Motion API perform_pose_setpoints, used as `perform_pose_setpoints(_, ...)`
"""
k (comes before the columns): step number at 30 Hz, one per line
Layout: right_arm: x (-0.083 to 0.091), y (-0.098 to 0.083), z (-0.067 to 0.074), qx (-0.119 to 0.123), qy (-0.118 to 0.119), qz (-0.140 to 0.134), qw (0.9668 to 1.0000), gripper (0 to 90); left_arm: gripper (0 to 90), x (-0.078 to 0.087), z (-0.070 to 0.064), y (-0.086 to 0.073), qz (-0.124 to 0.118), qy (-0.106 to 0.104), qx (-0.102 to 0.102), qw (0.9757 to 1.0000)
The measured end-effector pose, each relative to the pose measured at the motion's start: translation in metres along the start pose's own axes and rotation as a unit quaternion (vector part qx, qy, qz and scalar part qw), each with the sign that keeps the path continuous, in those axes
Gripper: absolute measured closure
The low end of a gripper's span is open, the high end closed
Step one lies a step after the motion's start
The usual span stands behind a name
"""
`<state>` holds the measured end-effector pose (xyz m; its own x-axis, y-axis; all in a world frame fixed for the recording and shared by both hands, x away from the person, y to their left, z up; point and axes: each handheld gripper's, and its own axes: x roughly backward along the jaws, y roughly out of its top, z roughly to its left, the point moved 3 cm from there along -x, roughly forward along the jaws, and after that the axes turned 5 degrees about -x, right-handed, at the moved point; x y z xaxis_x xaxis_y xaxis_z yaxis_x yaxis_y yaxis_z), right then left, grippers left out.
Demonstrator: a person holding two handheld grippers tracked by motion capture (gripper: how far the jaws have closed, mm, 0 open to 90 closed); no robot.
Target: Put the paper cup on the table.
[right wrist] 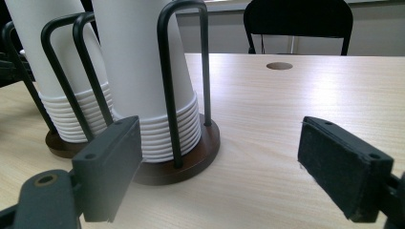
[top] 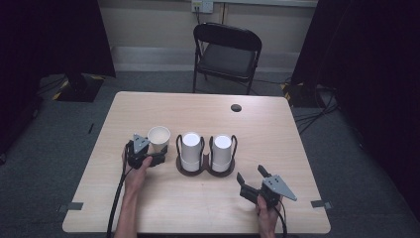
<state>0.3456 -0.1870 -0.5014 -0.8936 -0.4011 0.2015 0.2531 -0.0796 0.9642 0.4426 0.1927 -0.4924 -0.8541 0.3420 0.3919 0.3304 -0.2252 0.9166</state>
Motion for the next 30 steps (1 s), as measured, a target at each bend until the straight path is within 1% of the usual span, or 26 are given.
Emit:
perform_pose_setpoints(1, 0.0, 0.0, 0.0, -0.001, 0.0, 0.001, 1.0, 14.5, 15.5, 0.001, -0.002, 0.001, -0.004, -0.001, -0.003, 1.0)
perform_pose_setpoints(2, 0.0, 0.0, 0.0, -0.001, -0.001, 0.001, 1.0, 14.5, 15.6, 0.003, -0.004, 0.001, -0.002, 0.001, -0.009, 1.0)
perform_pose_setpoints(3, 0.0, 0.0, 0.0, -0.001, 0.0, 0.0, 1.0, 14.5, 15.6, 0.003, -0.006, 0.002, -0.009, 0.003, -0.005, 0.9999)
perform_pose_setpoints(4, 0.0, 0.0, 0.0, 0.0, 0.0, -0.003, 1.0, 14.5, 15.5, 0.005, -0.007, 0.002, -0.011, 0.003, -0.003, 0.9999)
perform_pose_setpoints(5, 0.001, 0.0, 0.0, -0.001, 0.0, -0.004, 1.0, 14.5, 15.6, 0.008, -0.008, 0.001, -0.011, 0.006, -0.007, 0.9999)
perform_pose_setpoints(6, 0.001, 0.0, 0.0, -0.001, 0.0, -0.003, 1.0, 14.5, 15.6, 0.01, -0.009, 0.001, -0.012, 0.007, -0.007, 0.9999)
perform_pose_setpoints(9, 0.001, 0.0, 0.0, -0.001, 0.0, -0.003, 1.0, 14.5, 15.6, 0.018, -0.009, 0.0, -0.013, 0.012, 0.001, 0.9998)
perform_pose_setpoints(10, 0.001, 0.0, 0.0, -0.001, 0.001, -0.004, 1.0, 14.5, 15.5, 0.021, -0.009, 0.0, -0.018, 0.013, 0.001, 0.9998)
perform_pose_setpoints(12, 0.0, 0.0, 0.0, -0.001, 0.0, -0.004, 1.0, 14.5, 15.5, 0.027, -0.011, 0.001, -0.023, 0.006, 0.0, 0.9997)
perform_pose_setpoints(14, 0.0, 0.0, 0.0, 0.0, 0.0, -0.004, 1.0, 14.5, 15.4, 0.034, -0.015, 0.0, -0.034, -0.003, -0.008, 0.9994)
perform_pose_setpoints(15, 0.001, 0.0, 0.0, 0.0, -0.001, -0.004, 1.0, 14.5, 15.8, 0.037, -0.017, -0.001, -0.034, -0.006, -0.011, 0.9993)
perform_pose_setpoints(17, 0.001, 0.0, 0.0, 0.002, -0.001, -0.004, 1.0, 14.6, 16.2, 0.041, -0.02, -0.004, -0.043, -0.016, -0.012, 0.9989)
perform_pose_setpoints(18, 0.001, 0.0, 0.001, 0.004, 0.0, -0.005, 1.0, 14.6, 16.0, 0.045, -0.023, -0.007, -0.048, -0.02, -0.007, 0.9986)
perform_pose_setpoints(20, 0.001, 0.0, 0.001, 0.006, 0.001, -0.004, 1.0, 14.6, 15.5, 0.048, -0.026, -0.009, -0.05, -0.024, -0.006, 0.9984)
perform_pose_setpoints(21, 0.001, 0.0, 0.001, 0.007, 0.0, -0.004, 1.0, 14.6, 15.5, 0.051, -0.028, -0.01, -0.049, -0.017, -0.01, 0.9986)
perform_pose_setpoints(22, 0.001, 0.0, 0.001, 0.01, 0.0, -0.005, 0.9999, 14.6, 15.6, 0.053, -0.03, -0.011, -0.048, -0.016, -0.01, 0.9987)
perform_pose_setpoints(25, 0.002, 0.0, 0.002, 0.012, 0.0, -0.008, 0.9999, 14.6, 15.6, 0.06, -0.035, -0.01, -0.057, -0.023, -0.007, 0.9981)
perform_pose_setpoints(28, 0.002, -0.001, 0.002, 0.013, -0.001, -0.01, 0.9999, 14.6, 15.6, 0.069, -0.041, -0.01, -0.061, -0.024, -0.008, 0.9978)
perform_pose_setpoints(30, 0.002, -0.001, 0.002, 0.013, -0.001, -0.01, 0.9999, 14.6, 15.6, 0.075, -0.047, -0.011, -0.067, -0.031, -0.005, 0.9973)
